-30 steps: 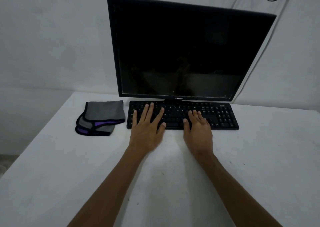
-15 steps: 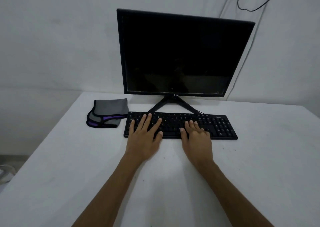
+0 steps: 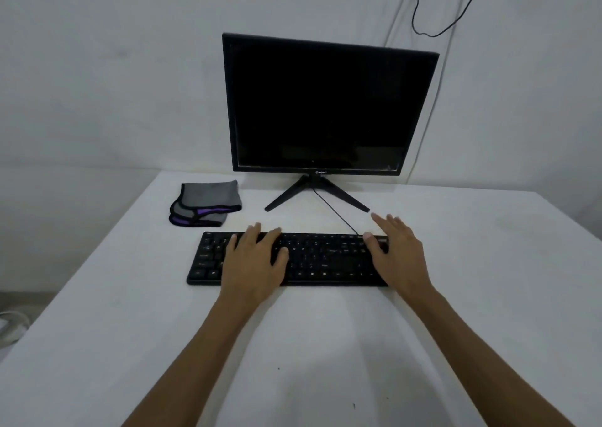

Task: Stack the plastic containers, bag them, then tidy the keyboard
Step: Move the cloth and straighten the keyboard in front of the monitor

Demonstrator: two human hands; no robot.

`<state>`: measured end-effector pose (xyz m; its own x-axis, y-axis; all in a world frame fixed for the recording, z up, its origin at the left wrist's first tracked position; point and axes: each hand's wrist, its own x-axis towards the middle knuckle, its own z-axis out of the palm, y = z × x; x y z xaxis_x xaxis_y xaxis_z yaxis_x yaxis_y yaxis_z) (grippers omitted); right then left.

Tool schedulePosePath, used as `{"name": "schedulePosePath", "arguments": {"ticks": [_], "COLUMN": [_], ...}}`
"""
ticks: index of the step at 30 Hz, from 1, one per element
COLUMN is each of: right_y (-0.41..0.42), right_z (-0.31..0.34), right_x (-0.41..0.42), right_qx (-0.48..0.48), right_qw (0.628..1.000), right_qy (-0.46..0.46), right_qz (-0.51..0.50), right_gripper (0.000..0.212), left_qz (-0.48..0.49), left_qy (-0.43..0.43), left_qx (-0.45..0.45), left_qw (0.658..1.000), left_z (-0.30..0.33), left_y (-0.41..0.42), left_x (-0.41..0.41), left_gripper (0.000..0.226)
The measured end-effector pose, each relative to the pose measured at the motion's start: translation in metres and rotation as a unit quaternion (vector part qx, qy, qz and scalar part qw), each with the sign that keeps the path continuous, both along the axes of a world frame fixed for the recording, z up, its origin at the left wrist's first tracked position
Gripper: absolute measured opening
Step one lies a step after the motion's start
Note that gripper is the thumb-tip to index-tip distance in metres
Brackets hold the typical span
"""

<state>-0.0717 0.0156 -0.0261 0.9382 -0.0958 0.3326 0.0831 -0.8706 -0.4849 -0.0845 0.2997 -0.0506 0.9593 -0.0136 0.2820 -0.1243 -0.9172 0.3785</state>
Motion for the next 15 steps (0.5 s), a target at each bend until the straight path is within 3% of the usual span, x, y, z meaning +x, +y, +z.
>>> {"name": "schedulePosePath", "arguments": {"ticks": [4, 15], "right_y": [0.0, -0.016], "right_z": [-0.022, -0.034], "right_x": [0.002, 0.008], "right_qx": [-0.082, -0.088], "right_qw": [0.992, 0.994], "right_qy": [0.089, 0.063], "right_qz": [0.028, 0.031], "right_gripper": [0.061, 0.058], "left_qz": [-0.059, -0.061], "left_qy": [0.037, 0.048], "left_qx": [0.054, 0.096], "left_qw": [0.996, 0.992], "left_z": [-0.012, -0.015], "left_y": [-0.024, -0.031], "left_x": [0.004, 0.009], "left_gripper": [0.062, 0.064]}}
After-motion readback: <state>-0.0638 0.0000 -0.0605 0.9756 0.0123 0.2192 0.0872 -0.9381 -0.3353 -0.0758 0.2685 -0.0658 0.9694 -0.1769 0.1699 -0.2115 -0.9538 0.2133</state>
